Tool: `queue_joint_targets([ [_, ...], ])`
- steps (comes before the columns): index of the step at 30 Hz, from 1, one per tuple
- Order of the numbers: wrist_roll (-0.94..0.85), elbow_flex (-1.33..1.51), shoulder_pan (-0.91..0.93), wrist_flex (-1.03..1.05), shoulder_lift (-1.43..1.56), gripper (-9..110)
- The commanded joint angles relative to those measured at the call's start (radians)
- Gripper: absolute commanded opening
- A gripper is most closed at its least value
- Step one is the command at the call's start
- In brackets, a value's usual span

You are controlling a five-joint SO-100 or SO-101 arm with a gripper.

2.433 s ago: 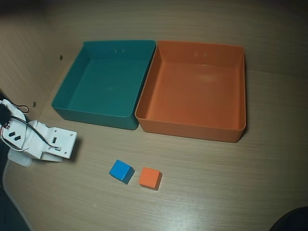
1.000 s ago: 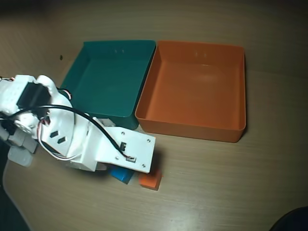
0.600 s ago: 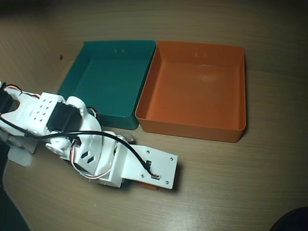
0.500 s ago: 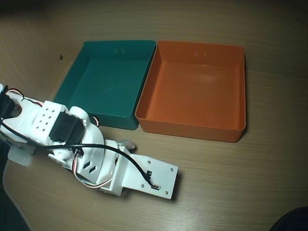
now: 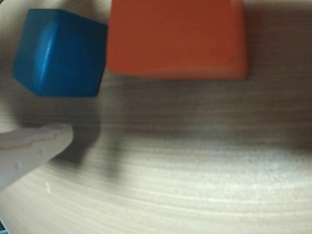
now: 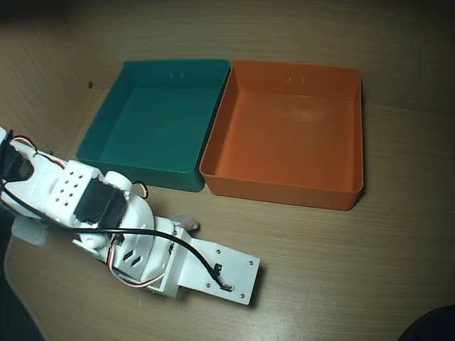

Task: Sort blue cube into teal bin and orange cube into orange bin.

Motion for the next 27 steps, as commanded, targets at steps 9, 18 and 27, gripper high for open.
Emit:
queue_joint_targets([
  [9, -0.009, -0.049, 0.006, 0.006, -0.012, 37],
  [18, -0.002, -0.049, 0.003, 0.006, -0.020, 37],
  [27, 0.005, -0.048, 0.003, 0.006, -0.020, 14],
])
